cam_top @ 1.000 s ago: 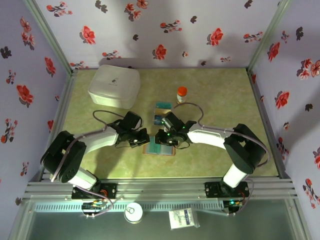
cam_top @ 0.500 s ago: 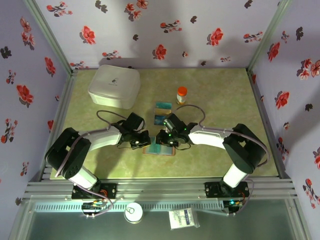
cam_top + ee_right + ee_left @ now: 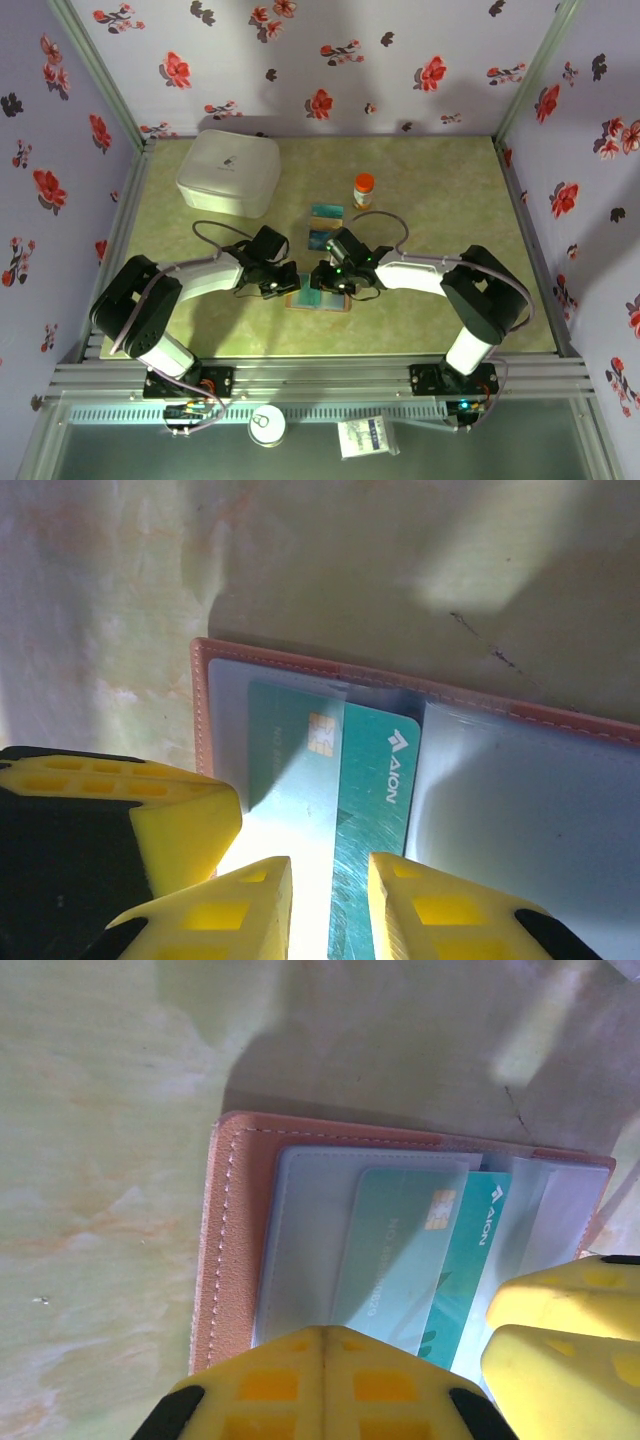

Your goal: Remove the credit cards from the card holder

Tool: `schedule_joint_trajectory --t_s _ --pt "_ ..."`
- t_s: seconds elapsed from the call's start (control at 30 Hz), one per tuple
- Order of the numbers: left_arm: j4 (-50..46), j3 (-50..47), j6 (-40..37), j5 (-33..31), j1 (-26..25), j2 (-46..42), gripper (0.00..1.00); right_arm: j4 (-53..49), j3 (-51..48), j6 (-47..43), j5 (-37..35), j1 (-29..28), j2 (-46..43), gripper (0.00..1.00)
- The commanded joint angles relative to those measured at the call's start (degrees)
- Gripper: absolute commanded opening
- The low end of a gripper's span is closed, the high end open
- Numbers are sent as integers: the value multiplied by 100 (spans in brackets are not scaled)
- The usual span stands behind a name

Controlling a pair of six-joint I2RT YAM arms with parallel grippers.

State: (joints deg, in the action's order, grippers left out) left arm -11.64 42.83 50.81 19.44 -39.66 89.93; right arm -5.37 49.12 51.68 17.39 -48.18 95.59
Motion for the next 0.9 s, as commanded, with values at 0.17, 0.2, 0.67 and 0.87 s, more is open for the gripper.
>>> schedule_joint_trajectory --t_s 0.17,0.2,0.67,0.87 --pt "-119 -25 -75 -101 -24 82 0 -114 -87 53 -87 72 159 27" --pt "-119 -35 -79 -100 -26 86 0 -100 -87 61 -78 76 171 27" --pt "-198 -25 -93 -82 -25 253 0 536 -238 290 227 83 92 25" --pt "-206 -7 -93 -82 -24 300 0 649 -356 342 206 94 -152 23"
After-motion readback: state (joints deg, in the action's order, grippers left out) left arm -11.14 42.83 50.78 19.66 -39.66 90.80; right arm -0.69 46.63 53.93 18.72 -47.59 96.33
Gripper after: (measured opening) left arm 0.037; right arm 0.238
